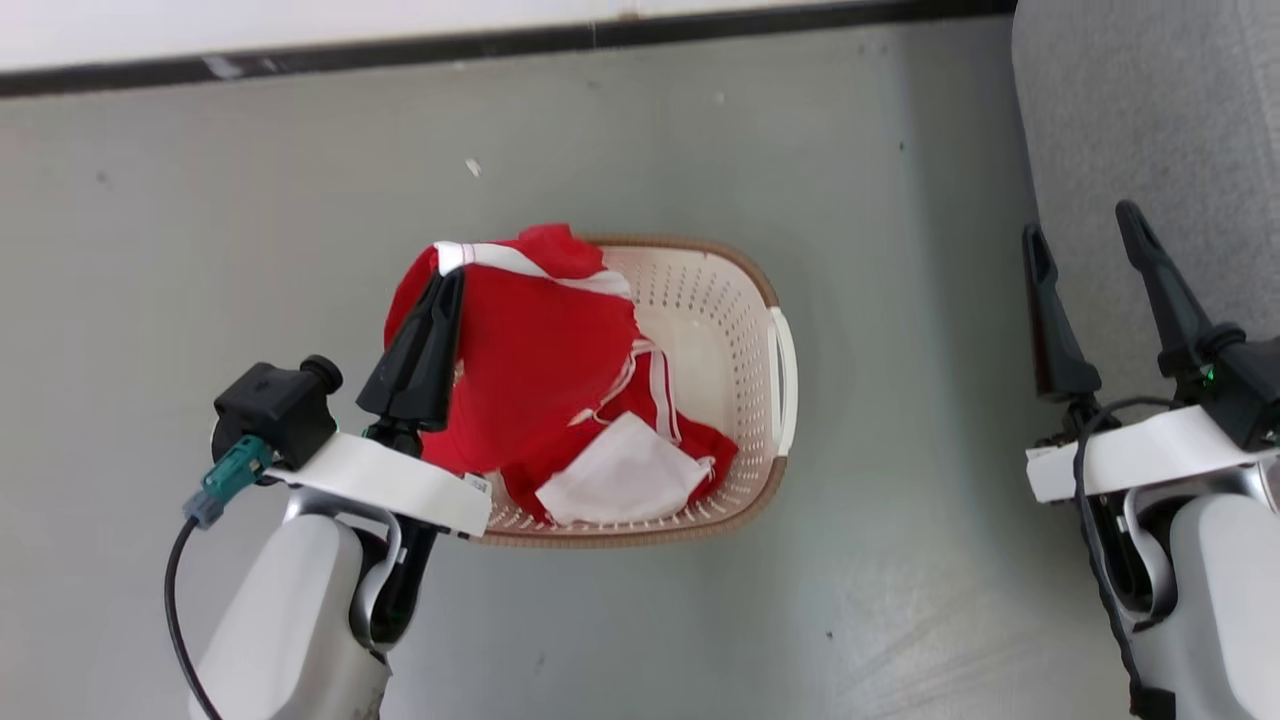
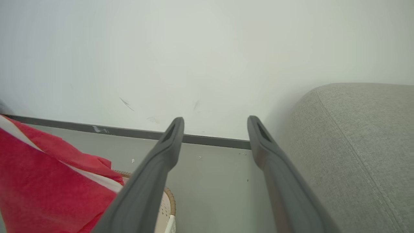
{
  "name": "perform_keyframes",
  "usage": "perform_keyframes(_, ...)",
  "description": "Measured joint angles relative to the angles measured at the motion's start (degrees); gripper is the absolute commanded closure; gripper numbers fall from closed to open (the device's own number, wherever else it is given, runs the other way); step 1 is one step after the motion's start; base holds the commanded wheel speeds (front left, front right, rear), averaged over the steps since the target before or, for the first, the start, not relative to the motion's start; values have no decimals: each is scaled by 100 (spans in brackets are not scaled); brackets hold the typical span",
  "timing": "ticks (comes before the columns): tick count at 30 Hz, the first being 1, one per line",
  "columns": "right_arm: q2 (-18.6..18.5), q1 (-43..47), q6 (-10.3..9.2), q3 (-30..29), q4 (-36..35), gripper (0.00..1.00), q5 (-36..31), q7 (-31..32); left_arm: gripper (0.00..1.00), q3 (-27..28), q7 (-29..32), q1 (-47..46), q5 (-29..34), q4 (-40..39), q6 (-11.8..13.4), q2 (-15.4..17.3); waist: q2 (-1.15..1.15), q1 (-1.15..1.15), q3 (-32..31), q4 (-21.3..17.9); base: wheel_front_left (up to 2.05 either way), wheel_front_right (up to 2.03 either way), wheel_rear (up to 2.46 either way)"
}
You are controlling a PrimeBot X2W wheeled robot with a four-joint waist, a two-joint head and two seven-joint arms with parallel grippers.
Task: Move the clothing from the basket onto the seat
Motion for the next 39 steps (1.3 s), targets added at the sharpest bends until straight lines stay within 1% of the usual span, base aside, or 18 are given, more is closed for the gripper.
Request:
perform_keyframes(1,0,0,0,0,0,0,0,0,100,0,0,0,0,0,0,0,0,0,0,0,0,0,0)
perform_keyframes(9,3,394,-1,-18,76,0,-2,0,100,-200,0,348,-7,-392,0,7,0,0,-581,98,0,0,0)
perform_keyframes(21,12,1112,-1,-16,176,0,158,0,100,-457,86,973,23,-281,16,22,0,0,-1341,119,0,0,0)
perform_keyframes(29,20,1422,-1,146,204,0,209,0,100,-472,349,1229,55,-292,161,101,0,0,-1655,-67,0,0,0)
perform_keyframes(39,23,1545,-1,167,122,0,321,0,100,-459,661,1240,112,-482,281,219,0,0,-1676,-378,0,0,0)
